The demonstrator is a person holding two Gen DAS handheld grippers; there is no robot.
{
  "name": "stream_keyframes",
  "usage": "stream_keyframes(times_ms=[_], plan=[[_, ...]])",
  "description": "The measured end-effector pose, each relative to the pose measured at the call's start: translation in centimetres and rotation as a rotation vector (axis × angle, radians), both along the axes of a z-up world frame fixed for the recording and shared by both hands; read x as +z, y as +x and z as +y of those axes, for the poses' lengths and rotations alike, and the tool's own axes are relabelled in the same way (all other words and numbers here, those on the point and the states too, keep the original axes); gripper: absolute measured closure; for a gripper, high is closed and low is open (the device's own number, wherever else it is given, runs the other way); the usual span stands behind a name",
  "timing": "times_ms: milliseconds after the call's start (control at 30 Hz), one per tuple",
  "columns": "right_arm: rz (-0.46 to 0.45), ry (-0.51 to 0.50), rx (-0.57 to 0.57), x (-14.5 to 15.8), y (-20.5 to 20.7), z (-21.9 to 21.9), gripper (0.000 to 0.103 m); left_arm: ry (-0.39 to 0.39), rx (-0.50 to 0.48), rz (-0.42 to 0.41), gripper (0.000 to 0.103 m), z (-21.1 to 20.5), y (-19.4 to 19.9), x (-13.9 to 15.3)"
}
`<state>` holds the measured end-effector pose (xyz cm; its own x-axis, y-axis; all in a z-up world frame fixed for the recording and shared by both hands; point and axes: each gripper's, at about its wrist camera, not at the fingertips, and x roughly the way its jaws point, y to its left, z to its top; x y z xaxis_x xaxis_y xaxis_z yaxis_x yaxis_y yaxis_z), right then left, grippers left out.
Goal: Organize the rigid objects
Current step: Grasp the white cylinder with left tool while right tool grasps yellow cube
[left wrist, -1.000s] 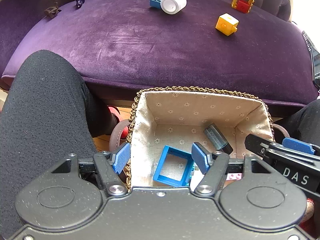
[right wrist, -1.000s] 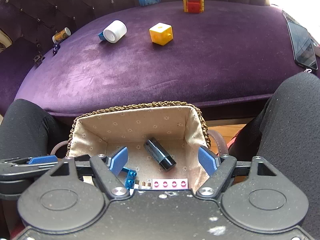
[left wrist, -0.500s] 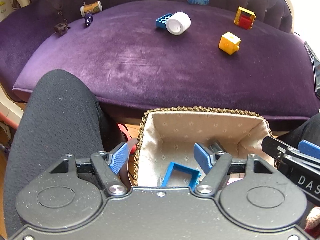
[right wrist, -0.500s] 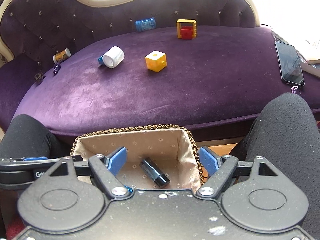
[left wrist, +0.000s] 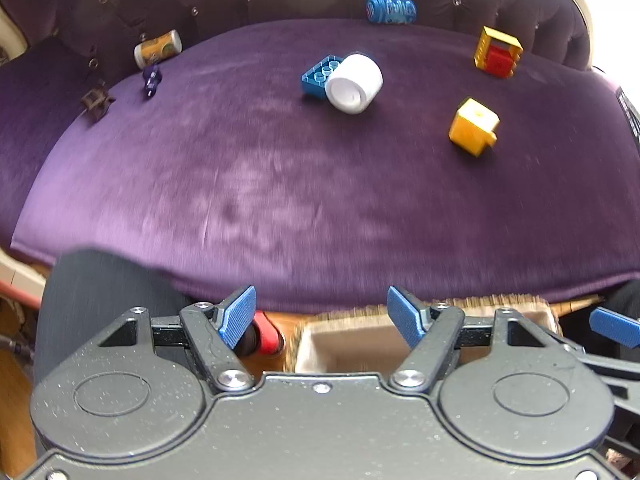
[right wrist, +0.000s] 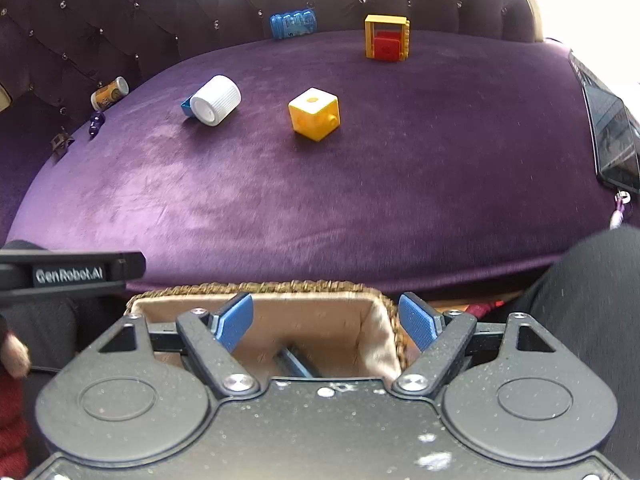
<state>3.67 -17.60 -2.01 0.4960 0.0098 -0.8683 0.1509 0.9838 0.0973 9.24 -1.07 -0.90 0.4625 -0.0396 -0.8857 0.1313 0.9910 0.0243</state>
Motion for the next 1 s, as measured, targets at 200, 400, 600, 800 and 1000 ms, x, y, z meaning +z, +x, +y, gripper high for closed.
stream_keyframes(times_ms=[200, 400, 600, 800, 1000], plan=[[-0.037, -0.043, 0.016, -0.5, 5.1, -0.8, 0.024, 0.015, -0.017, -0.057, 0.034, -0.6, 4.5, 0.2], [-0.065, -0.061, 0.028, -1.6, 10.5, -1.7, 0.024, 0.020, -0.025, -0.089, 0.034, -1.4, 9.2, 0.0], [-0.073, -0.091, 0.061, -3.6, 15.4, -1.9, 0.024, 0.025, -0.049, -0.109, 0.031, -2.8, 13.5, -0.9], [-0.073, -0.089, 0.077, -5.2, 18.1, -2.2, 0.024, 0.028, -0.102, -0.122, 0.028, -4.3, 16.7, -2.3], [-0.096, -0.083, 0.063, -5.8, 18.7, -2.5, 0.024, 0.029, -0.117, -0.101, 0.030, -4.6, 18.8, -4.1]])
